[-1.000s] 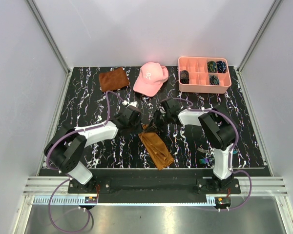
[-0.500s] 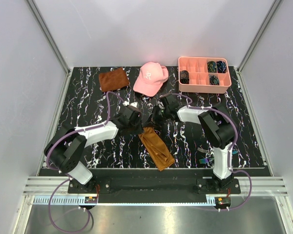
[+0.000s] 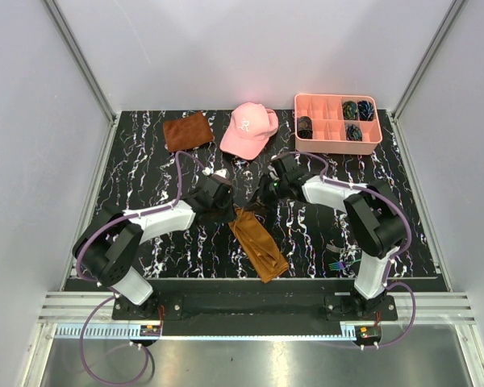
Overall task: Fold the napkin into a case and place the utensils inside
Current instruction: Grasp the top corner of the smaller rectangle folded napkin from the folded napkin, then smooth out the smaller rectangle-folded napkin at the center of the board.
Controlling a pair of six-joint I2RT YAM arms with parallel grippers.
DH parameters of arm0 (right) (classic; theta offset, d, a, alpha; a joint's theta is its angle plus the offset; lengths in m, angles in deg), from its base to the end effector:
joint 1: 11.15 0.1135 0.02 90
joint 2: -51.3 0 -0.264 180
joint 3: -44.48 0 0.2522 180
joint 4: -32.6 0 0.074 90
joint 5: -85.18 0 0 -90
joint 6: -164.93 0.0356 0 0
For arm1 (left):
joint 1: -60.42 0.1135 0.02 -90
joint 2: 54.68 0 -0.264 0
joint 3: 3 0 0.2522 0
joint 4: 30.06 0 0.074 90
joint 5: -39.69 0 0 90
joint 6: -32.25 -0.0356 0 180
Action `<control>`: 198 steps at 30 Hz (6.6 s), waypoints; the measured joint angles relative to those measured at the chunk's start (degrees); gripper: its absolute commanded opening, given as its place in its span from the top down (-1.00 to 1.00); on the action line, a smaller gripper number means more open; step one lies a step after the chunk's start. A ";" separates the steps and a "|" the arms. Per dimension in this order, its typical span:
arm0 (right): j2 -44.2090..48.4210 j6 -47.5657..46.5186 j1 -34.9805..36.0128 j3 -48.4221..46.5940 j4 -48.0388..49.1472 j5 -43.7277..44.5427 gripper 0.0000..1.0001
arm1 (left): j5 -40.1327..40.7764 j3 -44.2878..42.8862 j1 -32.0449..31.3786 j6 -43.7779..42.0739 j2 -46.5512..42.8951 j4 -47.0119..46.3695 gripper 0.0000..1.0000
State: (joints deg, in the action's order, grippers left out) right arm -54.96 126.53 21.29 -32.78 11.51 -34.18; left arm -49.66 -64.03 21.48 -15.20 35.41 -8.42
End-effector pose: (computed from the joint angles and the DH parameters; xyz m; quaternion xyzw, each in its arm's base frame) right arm 0.3129 0.2196 0.1641 0.0660 0.9110 0.3980 0.0858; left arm 0.2416 -0.1947 0.1702 -0.0316 0.9412 -0.2154 0.2583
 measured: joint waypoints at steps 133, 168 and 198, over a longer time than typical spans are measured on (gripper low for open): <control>7.21 -25.44 19.15 -2.69 -36.33 24.48 -0.12 | -12.22 18.60 -3.48 15.89 -15.26 -4.46 0.50; -0.31 -25.90 26.18 -8.13 -39.91 34.38 0.44 | -12.44 20.41 -4.81 19.45 -9.22 -12.13 0.65; 0.44 -25.57 26.23 -9.49 -42.38 31.47 1.00 | -12.48 19.98 -6.78 19.45 -9.18 -11.04 0.82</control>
State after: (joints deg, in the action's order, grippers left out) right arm -54.52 100.95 47.52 -42.27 -30.87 -2.71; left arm -62.14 -44.05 14.70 4.25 26.23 -19.45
